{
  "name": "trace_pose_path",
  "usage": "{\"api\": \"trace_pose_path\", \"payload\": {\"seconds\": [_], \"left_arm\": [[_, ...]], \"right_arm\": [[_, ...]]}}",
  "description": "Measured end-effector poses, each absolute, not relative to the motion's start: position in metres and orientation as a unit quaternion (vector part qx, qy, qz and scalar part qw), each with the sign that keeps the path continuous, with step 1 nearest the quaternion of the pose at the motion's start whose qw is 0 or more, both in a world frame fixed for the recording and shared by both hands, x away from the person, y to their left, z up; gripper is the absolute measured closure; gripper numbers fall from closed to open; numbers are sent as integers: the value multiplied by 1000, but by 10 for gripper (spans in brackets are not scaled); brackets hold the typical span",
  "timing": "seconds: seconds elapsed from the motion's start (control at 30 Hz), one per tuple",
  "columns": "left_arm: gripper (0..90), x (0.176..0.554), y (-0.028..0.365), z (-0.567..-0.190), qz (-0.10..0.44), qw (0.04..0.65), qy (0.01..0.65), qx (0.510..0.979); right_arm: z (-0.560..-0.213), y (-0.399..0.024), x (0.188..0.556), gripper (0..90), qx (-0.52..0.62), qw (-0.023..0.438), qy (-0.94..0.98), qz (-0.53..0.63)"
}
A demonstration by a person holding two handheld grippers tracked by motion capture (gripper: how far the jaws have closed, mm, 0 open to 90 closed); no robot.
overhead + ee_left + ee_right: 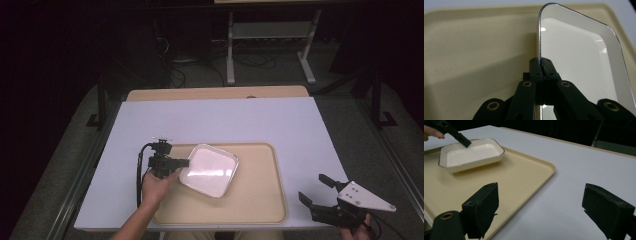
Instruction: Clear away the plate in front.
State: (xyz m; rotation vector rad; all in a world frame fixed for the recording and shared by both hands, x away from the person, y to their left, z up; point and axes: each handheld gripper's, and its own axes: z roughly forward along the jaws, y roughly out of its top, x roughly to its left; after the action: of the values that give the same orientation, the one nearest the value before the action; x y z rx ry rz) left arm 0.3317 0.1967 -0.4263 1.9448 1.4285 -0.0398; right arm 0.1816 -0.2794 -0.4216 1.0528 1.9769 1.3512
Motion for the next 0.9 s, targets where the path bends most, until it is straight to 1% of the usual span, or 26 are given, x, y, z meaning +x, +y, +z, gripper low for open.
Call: {"api": "trace_pose_path", "payload": {"seconds": [0.23,0.27,0.37,0.47,0.53,0.57,0.6,0.77,0.9], "left_arm": [[884,327,197,-435,-13,346,575,742],[884,325,197,-438,-16,351,582,733],[879,322,197,-438,-10,352,588,728],[857,316,196,-438,-22,361,592,720],[817,315,196,-437,-19,359,591,722],[817,312,195,-436,-11,356,585,729],[773,308,195,-434,-7,355,577,735],[766,300,197,-434,-5,350,574,740],[755,289,200,-436,-21,350,570,743]], "right_arm": [[-422,-280,182,129,389,260,729,499],[-422,-280,182,129,389,260,729,499],[-422,-280,182,129,389,261,730,498],[-422,-279,182,129,389,259,731,497],[-422,-279,182,129,388,259,731,497],[-422,-279,181,129,387,259,731,498],[-422,-279,182,129,386,259,733,497],[-421,-279,182,129,388,259,732,497],[-421,-279,182,129,387,259,732,497]]}}
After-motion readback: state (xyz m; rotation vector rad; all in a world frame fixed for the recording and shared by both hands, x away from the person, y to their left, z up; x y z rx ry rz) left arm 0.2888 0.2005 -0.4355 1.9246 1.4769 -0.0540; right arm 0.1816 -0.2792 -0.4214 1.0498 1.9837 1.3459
